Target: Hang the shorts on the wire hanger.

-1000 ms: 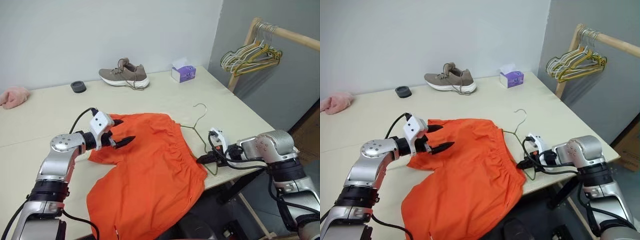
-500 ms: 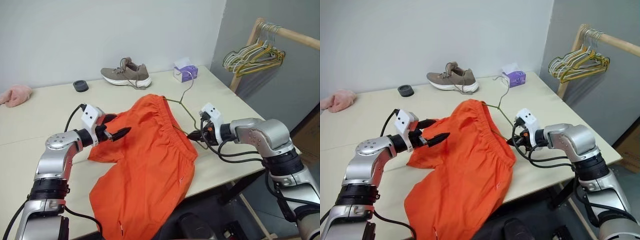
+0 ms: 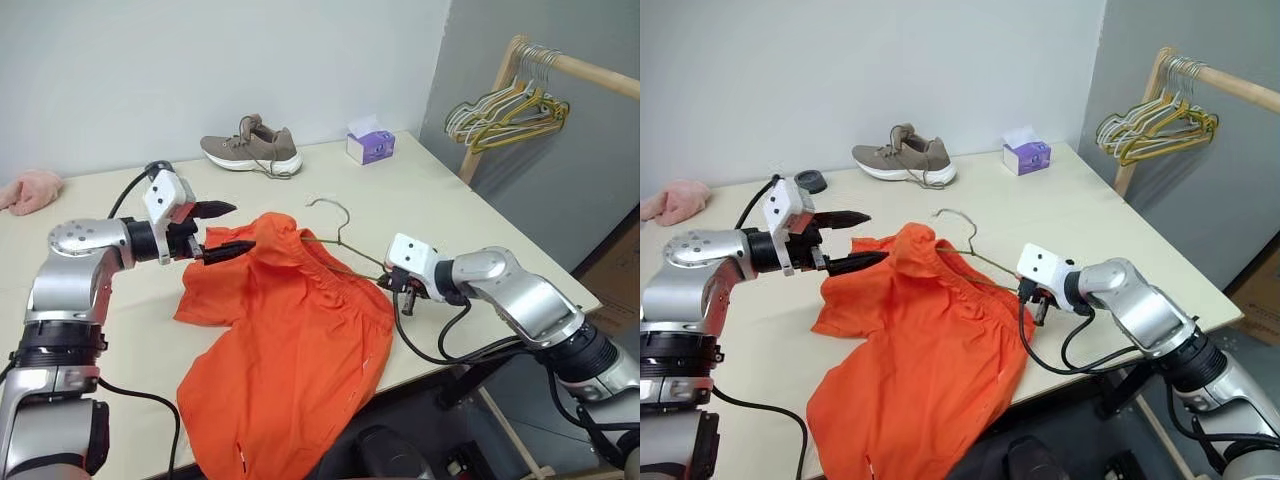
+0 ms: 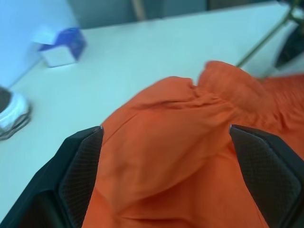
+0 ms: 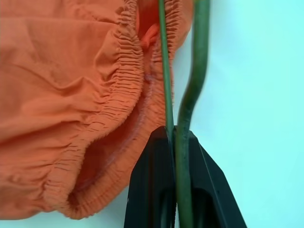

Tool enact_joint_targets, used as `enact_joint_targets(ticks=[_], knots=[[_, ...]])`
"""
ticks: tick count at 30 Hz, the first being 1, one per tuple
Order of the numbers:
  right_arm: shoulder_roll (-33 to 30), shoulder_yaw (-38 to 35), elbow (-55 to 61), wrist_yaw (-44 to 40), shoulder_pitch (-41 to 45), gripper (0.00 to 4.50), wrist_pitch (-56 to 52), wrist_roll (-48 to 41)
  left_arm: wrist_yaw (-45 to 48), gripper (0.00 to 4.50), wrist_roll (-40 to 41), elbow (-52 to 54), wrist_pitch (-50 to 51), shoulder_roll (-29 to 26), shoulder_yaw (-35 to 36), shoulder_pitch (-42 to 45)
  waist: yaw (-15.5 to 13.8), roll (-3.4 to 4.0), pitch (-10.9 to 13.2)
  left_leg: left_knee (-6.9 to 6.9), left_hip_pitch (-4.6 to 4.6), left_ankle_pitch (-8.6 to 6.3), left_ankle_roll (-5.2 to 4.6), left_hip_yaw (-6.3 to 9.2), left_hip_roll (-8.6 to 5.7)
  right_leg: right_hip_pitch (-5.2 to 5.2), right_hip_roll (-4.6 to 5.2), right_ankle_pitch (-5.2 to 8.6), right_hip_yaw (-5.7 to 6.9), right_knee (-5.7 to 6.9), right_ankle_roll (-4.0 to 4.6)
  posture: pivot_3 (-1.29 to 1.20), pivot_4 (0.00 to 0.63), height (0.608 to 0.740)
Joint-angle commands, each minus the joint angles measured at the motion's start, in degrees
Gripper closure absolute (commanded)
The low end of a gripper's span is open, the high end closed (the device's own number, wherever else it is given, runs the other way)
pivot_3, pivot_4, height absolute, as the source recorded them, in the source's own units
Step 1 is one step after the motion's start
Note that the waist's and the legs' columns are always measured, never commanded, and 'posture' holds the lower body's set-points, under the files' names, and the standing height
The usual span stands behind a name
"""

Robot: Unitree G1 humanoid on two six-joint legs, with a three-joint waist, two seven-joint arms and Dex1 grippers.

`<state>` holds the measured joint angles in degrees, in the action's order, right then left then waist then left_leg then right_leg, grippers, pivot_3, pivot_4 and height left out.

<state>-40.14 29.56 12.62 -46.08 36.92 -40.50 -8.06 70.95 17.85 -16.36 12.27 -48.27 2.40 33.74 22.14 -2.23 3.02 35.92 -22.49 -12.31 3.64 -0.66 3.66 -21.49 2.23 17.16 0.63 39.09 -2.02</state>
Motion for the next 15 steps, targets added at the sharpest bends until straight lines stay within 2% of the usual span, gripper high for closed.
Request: enact_joint_targets(ticks=[1,9,15], knots=[[-0.5,0.1,2.6,-1.3,0.4,4.50,4.5,3.5,2.9,0.03,-3.1,-1.5,-5.0,0.0,-3.0,3.8,0.0,0.00,0.0,0.00,0.00,0.00,0.00,0.00,0.00,0.00,0.00,0.00,0.00,0.00,0.00,-0.38,0.000,0.740],[0.3,-1.1,5.6,-3.5,0.1,4.50,5.5,5.5,6.7,0.03,-8.5,-8.0,-13.1,1.5,-8.1,7.3,0.3,0.00,0.0,0.01,0.01,0.00,0.00,-0.01,0.01,0.00,0.00,0.00,-0.01,0.02,0.00,-0.39,0.000,0.740],[1.1,-3.4,7.5,-4.4,0.4,4.50,3.8,3.9,9.7,0.03,-9.6,-8.7,-15.2,0.9,-9.3,5.3,0.8,0.01,0.0,0.00,0.00,0.00,0.00,-0.01,0.01,-0.01,0.02,0.00,-0.02,0.02,0.00,-0.40,0.000,0.740]])
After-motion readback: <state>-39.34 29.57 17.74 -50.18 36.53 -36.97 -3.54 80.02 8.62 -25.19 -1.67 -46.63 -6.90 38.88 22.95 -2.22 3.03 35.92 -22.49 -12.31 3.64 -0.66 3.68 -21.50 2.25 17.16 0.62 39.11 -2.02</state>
